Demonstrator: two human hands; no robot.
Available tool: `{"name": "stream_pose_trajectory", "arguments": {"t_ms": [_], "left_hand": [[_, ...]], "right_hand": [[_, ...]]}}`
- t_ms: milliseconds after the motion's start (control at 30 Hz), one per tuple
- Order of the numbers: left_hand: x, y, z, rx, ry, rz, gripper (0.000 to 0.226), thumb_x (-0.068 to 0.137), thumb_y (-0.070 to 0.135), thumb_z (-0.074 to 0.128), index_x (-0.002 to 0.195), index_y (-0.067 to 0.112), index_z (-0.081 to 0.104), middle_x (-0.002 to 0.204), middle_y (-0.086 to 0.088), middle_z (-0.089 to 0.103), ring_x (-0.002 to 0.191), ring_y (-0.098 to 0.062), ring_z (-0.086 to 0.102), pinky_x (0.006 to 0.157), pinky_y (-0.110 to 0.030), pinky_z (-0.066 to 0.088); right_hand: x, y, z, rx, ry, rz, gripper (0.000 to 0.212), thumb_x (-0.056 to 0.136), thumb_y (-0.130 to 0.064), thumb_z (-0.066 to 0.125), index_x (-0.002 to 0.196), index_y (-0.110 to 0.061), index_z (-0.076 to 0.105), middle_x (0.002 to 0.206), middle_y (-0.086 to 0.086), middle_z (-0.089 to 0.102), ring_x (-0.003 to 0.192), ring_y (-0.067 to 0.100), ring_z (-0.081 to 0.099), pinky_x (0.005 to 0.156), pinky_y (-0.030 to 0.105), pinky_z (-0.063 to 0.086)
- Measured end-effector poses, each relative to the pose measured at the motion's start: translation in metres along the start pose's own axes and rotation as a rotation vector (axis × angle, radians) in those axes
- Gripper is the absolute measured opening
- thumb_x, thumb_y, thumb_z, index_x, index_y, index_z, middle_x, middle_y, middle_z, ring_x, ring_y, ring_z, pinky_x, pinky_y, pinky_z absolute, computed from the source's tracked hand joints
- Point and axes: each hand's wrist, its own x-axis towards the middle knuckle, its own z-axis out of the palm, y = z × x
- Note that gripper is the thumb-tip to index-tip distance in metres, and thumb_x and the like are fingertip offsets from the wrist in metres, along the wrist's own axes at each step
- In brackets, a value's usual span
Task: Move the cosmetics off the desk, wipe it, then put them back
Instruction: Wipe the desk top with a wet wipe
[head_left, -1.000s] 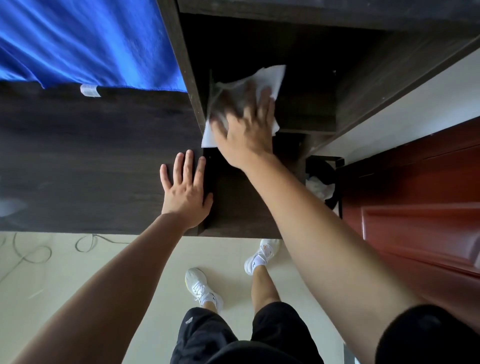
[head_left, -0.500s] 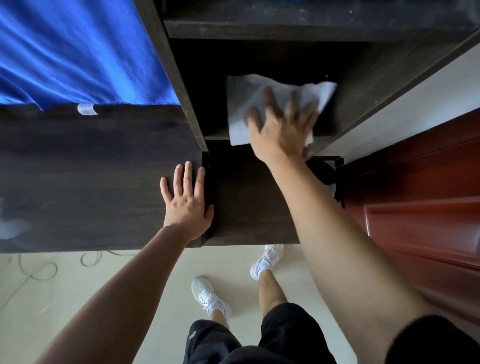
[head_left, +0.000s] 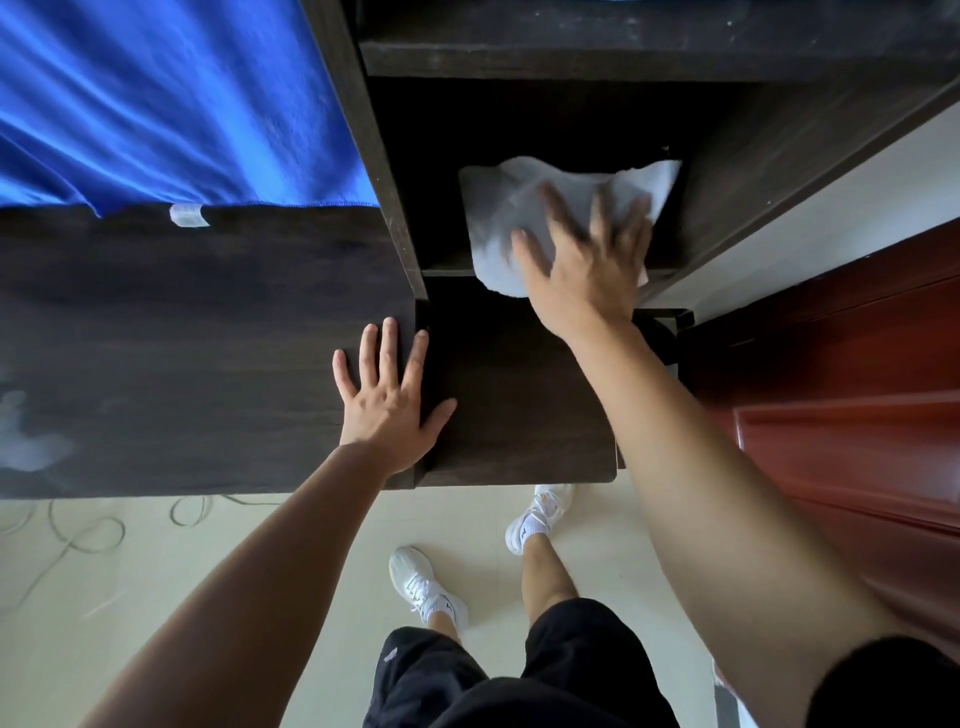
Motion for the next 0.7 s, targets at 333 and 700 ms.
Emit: {"name": "stream_pose_trajectory", "arguments": {"t_ms": [333,700], "left_hand": [[0.002,-0.001,0.004,-0.008,-0.01,-0.033,0.081,0.092,0.075,0.014,0.158,0.03,0.003,0.165,-0.011,-0.007,0.15,-0.029,-0.013,0.116,-0.062,-0.007],[0.002,-0.002,0.005,-0.015,-0.016,-0.021,0.081,0.092,0.075,0.014,0.157,0.029,0.001,0.165,-0.012,-0.007,0.151,-0.032,-0.012,0.116,-0.063,-0.005]], "right_hand": [[-0.027,-0.049,0.013,-0.082,-0.035,-0.281,0.049,0.103,-0.051,0.026,0.148,-0.042,0.043,0.164,0.013,0.026,0.148,0.054,0.011,0.122,0.058,0.006],[-0.007,0.005,0.008,-0.087,0.029,0.126,0.066,0.099,-0.068,0.015,0.158,-0.04,0.018,0.166,0.025,0.004,0.149,0.054,0.0,0.122,0.057,0.003]]}}
